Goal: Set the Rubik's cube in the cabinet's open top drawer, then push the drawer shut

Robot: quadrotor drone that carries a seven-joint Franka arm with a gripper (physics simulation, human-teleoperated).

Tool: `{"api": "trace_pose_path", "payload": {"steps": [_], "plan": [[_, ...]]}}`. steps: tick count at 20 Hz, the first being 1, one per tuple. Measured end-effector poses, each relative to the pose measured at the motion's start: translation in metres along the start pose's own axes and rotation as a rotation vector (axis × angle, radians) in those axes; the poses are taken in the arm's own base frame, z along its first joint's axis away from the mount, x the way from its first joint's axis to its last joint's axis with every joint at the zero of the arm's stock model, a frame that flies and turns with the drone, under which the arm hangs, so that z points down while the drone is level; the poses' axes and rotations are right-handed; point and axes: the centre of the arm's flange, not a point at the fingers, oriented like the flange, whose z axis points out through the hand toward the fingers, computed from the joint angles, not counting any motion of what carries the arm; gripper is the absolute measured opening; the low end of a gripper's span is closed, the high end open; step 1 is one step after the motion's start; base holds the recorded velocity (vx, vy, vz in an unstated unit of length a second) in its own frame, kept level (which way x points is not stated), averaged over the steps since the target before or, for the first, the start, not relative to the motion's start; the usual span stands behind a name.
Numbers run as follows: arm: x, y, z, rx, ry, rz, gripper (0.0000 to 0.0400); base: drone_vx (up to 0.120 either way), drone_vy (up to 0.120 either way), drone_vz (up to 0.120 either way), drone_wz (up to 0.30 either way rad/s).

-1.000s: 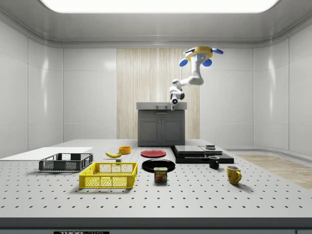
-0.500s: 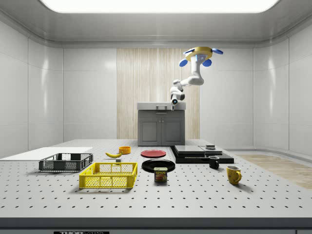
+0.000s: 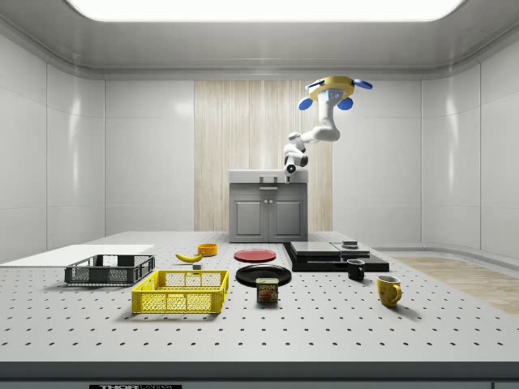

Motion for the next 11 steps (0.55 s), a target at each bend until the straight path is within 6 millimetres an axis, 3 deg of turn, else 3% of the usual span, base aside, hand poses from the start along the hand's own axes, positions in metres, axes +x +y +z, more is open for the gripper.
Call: {"api": "trace_pose_path", "payload": {"steps": [11], "plan": [[0.0, 0.0, 0.0001, 0.0, 0.0, 0.0, 0.0105, 0.0, 0.0, 0.0, 0.0]]}}
